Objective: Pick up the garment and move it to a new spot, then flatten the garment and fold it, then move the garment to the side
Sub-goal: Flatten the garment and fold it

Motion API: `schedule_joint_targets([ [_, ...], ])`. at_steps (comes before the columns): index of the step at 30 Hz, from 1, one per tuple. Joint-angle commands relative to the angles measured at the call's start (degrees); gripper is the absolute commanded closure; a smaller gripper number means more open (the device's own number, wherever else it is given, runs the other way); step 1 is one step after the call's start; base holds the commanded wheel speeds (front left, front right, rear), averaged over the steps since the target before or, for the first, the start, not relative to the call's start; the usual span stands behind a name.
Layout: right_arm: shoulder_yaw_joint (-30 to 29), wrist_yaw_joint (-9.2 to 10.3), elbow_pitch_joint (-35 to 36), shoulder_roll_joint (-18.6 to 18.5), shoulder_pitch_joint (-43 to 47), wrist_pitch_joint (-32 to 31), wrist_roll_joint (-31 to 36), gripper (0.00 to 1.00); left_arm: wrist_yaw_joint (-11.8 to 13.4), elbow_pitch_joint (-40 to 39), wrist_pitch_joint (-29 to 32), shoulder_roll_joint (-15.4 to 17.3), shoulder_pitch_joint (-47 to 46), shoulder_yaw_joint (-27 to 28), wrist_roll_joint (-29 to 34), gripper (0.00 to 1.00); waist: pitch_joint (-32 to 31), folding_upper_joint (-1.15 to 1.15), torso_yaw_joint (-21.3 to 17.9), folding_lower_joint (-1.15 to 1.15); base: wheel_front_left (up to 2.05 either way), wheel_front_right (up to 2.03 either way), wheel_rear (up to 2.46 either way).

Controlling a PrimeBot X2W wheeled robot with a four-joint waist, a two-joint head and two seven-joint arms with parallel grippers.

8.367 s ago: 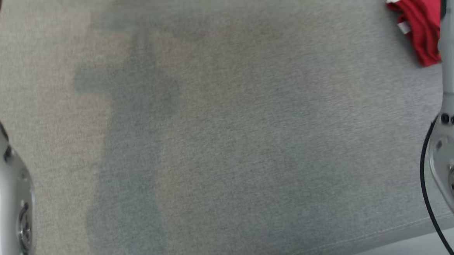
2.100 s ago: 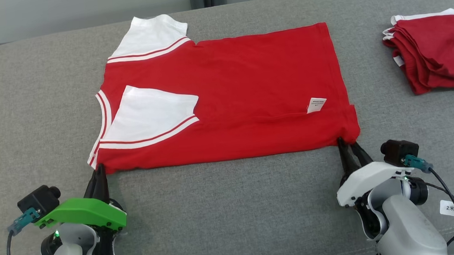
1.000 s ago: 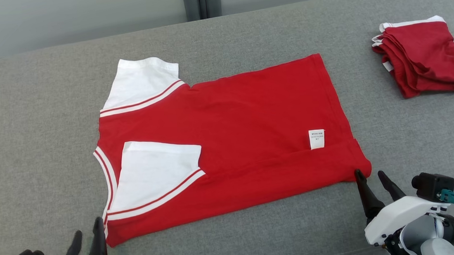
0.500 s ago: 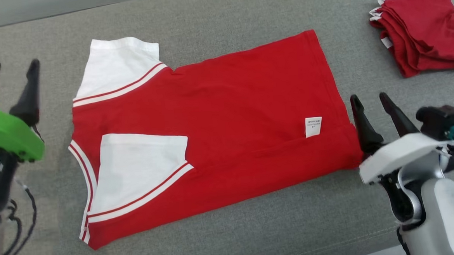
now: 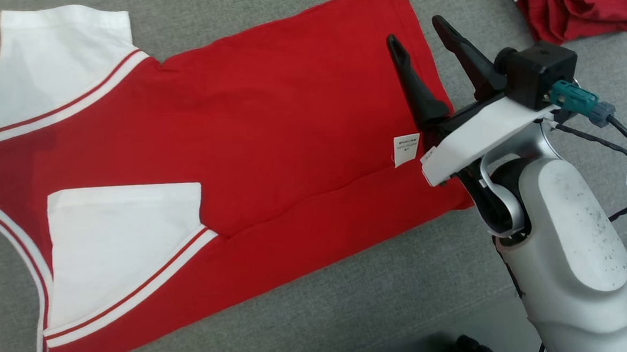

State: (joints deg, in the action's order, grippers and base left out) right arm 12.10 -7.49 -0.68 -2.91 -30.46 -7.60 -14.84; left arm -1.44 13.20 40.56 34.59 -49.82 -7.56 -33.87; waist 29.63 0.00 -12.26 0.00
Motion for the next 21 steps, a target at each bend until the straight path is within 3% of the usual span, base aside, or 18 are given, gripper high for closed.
schedule_joint_targets([
  [1, 0.56, 0.01, -0.54, 0.03, -1.47, 0.58, -0.04, 0.00, 0.25, 1.11, 1.23, 0.68, -1.23, 0.23, -0.68, 0.00, 5.87, 0.00, -5.48, 0.00, 0.00, 0.00, 0.00],
  [12, 2.36, 0.01, -3.58, 0.03, -5.02, 2.75, -1.22, 0.00, 1.32, 3.08, 7.07, 5.41, -1.02, 2.98, -3.14, 0.00, 8.35, 0.00, -8.57, 0.00, 0.00, 0.00, 0.00],
  [18, 2.14, 0.01, -4.65, 0.02, -5.97, 3.23, -1.40, 0.00, 1.25, 1.67, 9.65, 5.14, 1.77, 2.82, -4.95, 0.00, 8.36, 0.00, -8.67, 0.00, 0.00, 0.00, 0.00],
  [19, 2.05, 0.01, -4.93, 0.02, -6.26, 3.29, -1.39, 0.00, 1.35, 1.31, 9.84, 5.08, 2.17, 2.80, -5.22, 0.10, 8.31, 0.00, -8.55, 0.00, 0.00, 0.00, 0.00],
  [21, 2.08, 0.01, -5.82, 0.04, -6.94, 3.15, -1.64, 0.00, 1.33, 0.83, 9.57, 4.63, 2.84, 2.79, -5.69, 0.60, 8.20, 0.00, -8.29, 0.00, 0.00, 0.00, 0.00],
])
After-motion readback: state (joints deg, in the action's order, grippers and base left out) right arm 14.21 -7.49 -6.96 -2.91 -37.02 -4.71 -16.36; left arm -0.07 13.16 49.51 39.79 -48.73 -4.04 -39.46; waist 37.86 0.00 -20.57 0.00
